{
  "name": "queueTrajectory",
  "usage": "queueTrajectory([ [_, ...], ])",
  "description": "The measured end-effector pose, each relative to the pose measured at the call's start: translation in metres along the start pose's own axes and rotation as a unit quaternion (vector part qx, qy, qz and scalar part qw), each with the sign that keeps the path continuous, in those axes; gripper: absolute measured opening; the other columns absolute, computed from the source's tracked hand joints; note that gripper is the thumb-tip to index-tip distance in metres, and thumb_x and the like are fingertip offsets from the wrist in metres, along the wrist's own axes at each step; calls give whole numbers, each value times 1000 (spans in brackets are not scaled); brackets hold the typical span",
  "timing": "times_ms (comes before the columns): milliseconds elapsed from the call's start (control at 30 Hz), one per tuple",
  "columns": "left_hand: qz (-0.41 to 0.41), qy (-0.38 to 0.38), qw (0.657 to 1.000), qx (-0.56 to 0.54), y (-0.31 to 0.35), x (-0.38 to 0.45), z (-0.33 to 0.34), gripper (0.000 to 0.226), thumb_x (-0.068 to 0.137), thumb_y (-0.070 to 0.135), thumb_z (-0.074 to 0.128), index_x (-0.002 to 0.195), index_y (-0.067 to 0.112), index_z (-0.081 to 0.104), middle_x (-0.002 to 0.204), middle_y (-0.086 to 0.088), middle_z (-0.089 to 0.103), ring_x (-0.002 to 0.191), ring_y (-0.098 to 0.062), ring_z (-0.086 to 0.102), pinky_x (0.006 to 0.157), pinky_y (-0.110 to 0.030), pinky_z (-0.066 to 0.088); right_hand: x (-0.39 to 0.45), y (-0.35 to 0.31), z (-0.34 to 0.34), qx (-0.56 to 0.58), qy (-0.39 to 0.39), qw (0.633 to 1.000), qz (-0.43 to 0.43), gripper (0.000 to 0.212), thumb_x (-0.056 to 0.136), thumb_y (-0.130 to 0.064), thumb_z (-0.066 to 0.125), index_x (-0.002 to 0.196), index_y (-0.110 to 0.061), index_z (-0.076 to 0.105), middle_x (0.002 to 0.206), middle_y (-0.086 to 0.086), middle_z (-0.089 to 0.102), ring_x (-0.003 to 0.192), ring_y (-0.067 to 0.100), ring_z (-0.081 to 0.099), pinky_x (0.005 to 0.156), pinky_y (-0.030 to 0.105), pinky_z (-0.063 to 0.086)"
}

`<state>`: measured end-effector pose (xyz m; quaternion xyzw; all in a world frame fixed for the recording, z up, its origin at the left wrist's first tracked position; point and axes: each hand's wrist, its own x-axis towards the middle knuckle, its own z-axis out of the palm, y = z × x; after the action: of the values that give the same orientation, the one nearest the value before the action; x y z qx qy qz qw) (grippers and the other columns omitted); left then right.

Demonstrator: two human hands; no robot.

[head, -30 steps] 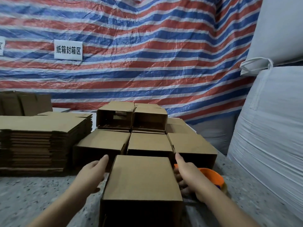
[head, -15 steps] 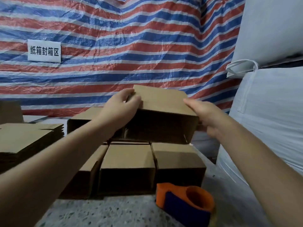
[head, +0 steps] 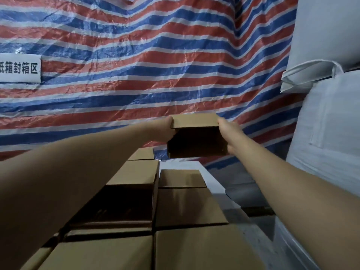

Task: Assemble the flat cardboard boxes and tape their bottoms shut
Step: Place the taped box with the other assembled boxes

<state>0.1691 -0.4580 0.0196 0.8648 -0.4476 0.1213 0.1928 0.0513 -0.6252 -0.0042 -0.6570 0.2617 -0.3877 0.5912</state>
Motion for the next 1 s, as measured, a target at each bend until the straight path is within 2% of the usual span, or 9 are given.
queueTrajectory([
  [167,-38,-83,991,93,-32,46,48,41,100,26,46,137,10,38,110,-10,53,94,-23,52,79,-33,39,53,68,30,-1,7,999,38,40,98,-48,48,119,-14,53,107,11,64,96,28,64,86,42,57],
  [267,-59,-118,985,111,-45,64,61,43,99,27,48,137,9,40,123,-13,55,101,-23,54,83,-33,43,71,91,46,-4,11,999,36,41,98,-48,47,119,-14,55,105,9,64,94,26,64,79,37,55],
  [400,-94,-191,970,118,-61,73,80,48,99,37,50,138,9,44,129,-13,53,104,-24,52,91,-33,42,83,121,60,-31,-6,998,53,57,101,-53,43,138,-10,52,127,12,61,114,31,61,101,44,50],
  [533,-192,-297,931,89,-67,70,84,99,82,78,47,153,13,25,156,-9,31,140,-30,35,114,-41,30,77,136,65,-85,-70,989,98,74,102,-63,31,154,-10,35,154,12,44,139,30,44,108,38,38],
  [600,-215,-321,922,38,-62,70,76,108,77,85,43,155,14,20,160,-10,23,145,-31,29,115,-43,29,77,133,63,-99,-100,983,119,83,99,-70,25,157,-10,29,161,12,34,146,30,35,119,42,29],
  [667,-204,-268,941,25,-55,68,68,102,83,82,34,155,11,20,161,-12,20,146,-32,26,115,-45,26,81,126,58,-113,-98,981,123,86,99,-70,21,158,-8,28,162,14,32,147,31,34,121,44,28],
  [800,-136,-117,984,11,-47,47,38,80,97,66,27,151,7,32,156,-14,33,140,-33,35,115,-44,28,75,97,47,-187,-22,979,76,75,104,-60,24,149,-3,41,147,19,50,127,34,53,100,39,44],
  [900,-105,-70,992,29,-45,16,2,66,101,57,32,140,6,48,140,-14,51,122,-30,51,99,-38,40,45,67,45,-234,-23,970,54,67,102,-54,29,142,-4,49,128,19,63,97,30,64,74,35,51],
  [1000,-80,-17,996,39,-48,-27,-38,46,101,47,40,114,10,63,110,-10,65,96,-24,61,77,-34,46,-4,31,49,-266,-31,964,-1,59,103,-45,35,142,-4,48,133,20,61,112,34,62,84,36,48],
])
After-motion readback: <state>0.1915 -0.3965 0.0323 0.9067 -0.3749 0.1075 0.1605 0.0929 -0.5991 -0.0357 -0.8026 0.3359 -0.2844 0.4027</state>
